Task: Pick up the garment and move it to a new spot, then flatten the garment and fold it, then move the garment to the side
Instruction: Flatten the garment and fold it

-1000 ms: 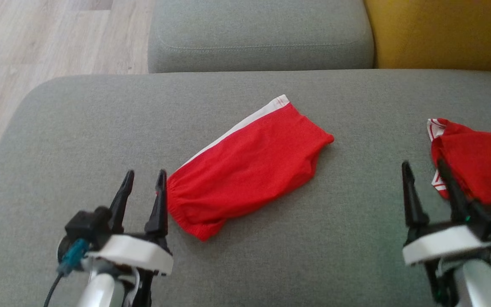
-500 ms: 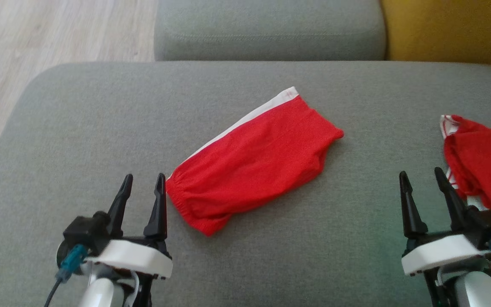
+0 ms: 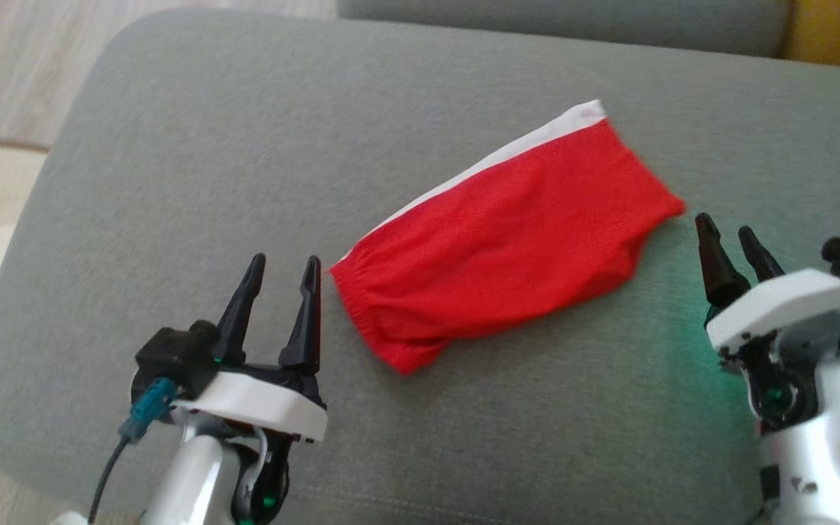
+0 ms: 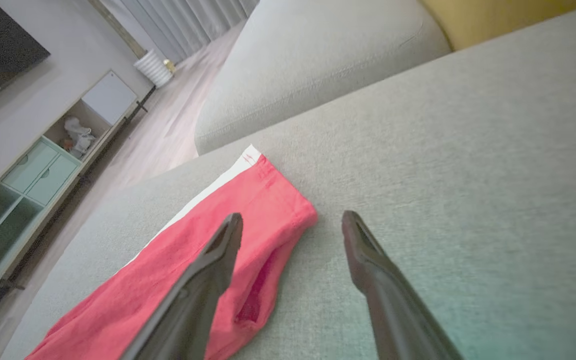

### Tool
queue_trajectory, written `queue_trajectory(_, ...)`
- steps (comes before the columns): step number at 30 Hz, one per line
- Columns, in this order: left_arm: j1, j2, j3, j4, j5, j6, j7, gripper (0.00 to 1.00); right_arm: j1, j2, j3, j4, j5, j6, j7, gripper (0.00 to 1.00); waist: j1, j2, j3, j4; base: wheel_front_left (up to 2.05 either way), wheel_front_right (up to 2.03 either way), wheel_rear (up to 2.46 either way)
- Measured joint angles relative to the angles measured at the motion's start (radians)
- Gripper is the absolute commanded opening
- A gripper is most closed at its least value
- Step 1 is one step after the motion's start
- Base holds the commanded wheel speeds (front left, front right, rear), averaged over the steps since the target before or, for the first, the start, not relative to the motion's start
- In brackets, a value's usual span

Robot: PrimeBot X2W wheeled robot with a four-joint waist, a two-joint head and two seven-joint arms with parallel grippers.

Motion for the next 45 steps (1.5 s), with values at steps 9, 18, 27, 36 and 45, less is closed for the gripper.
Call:
queue_trajectory(9,-0.019,-0.001,-0.057,0.013,-0.008,0.013,0.0,1.0,-0.114,0.002,-0.107,0.161,0.012,0.0,0.174,1.0,0.0,0.0,0.053,0.103,0.0,0.0,0.0)
queue_trajectory(18,-0.029,-0.001,-0.084,0.008,-0.028,0.027,0.0,1.0,-0.23,0.0,-0.184,0.278,-0.024,0.0,0.269,1.0,0.0,0.0,0.079,0.152,0.0,0.0,0.0)
queue_trajectory(27,-0.057,-0.001,-0.088,-0.005,-0.047,0.039,0.0,1.0,-0.346,-0.007,-0.208,0.38,-0.075,0.0,0.298,0.41,0.0,0.0,0.105,0.175,0.0,0.0,0.0)
queue_trajectory(36,-0.057,-0.001,-0.084,-0.003,-0.046,0.043,0.0,1.0,-0.347,-0.003,-0.202,0.427,-0.018,0.0,0.211,0.0,0.0,0.0,0.088,0.146,0.0,0.0,0.0)
queue_trajectory(45,-0.057,-0.001,-0.073,-0.001,-0.028,0.042,0.0,1.0,-0.258,-0.001,-0.181,0.367,0.099,0.0,0.03,0.0,-0.0001,0.0,0.057,0.067,0.0,0.0,0.0)
